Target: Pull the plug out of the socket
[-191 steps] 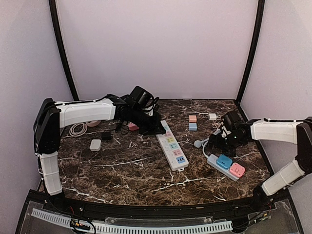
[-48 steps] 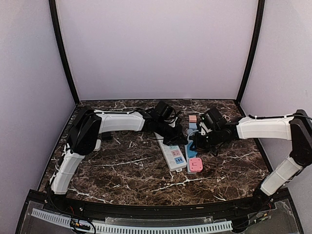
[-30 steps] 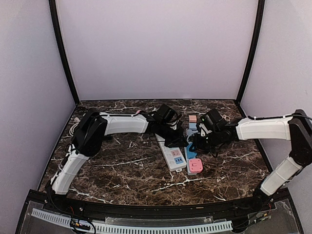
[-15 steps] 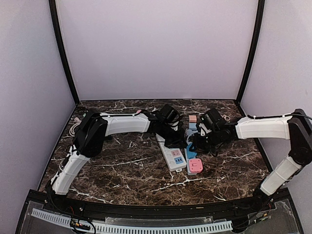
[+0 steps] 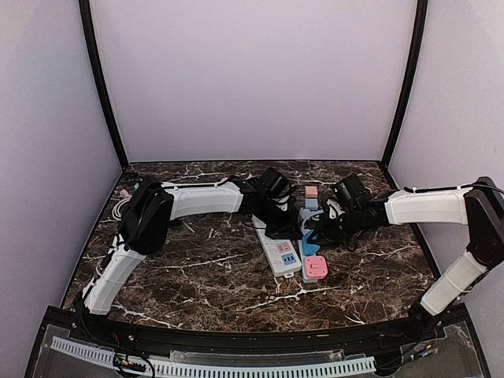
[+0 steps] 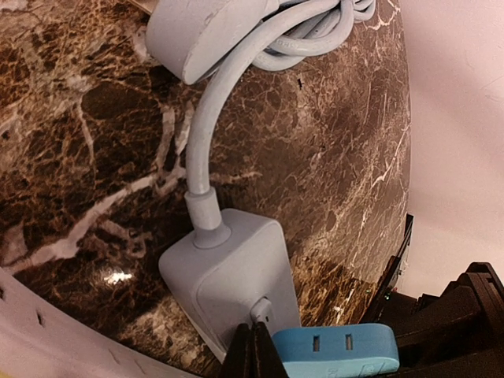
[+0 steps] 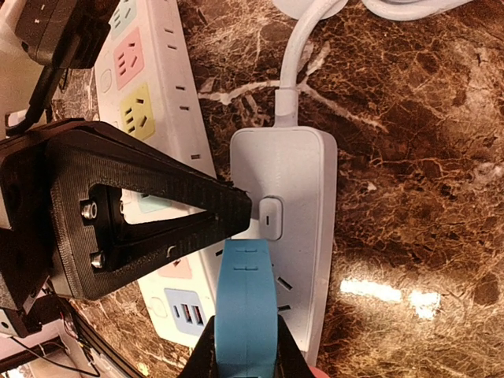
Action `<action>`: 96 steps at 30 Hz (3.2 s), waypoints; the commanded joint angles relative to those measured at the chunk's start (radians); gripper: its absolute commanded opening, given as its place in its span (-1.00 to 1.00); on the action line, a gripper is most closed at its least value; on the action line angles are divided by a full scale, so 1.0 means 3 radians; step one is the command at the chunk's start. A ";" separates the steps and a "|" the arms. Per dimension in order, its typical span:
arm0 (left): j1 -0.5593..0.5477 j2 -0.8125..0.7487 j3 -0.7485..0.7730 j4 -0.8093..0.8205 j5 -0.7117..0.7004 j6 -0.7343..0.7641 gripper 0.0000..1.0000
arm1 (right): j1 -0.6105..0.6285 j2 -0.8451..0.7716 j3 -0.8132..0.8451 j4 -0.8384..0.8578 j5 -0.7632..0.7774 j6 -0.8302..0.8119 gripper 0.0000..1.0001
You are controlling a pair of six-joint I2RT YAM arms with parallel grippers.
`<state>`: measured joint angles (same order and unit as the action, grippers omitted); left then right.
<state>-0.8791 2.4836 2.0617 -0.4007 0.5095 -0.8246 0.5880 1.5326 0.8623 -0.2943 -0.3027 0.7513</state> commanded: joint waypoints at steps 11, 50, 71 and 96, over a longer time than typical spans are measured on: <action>-0.0025 0.0170 0.0000 -0.0425 -0.0139 0.0069 -0.97 | -0.0227 -0.0150 0.0102 0.0404 -0.0433 0.0275 -1.00; -0.0025 -0.0306 0.0524 -0.0682 -0.0113 0.0290 -0.95 | -0.1453 -0.0478 -0.0129 -0.0569 0.0454 -0.0286 -1.00; -0.0025 -0.0390 0.0348 -0.0604 -0.0124 0.0250 -0.95 | -0.1712 -0.0162 -0.0101 -0.0695 0.0730 -0.0552 -0.90; -0.0025 -0.0392 0.0323 -0.0596 -0.0130 0.0240 -0.96 | -0.1276 -0.0299 0.0064 -0.0825 0.0751 -0.0505 -0.14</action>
<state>-0.8806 2.4363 2.1754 -0.5770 0.4736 -0.7555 0.1951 1.4593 0.8589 -0.5388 -0.0845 0.5850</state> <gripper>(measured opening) 0.023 0.430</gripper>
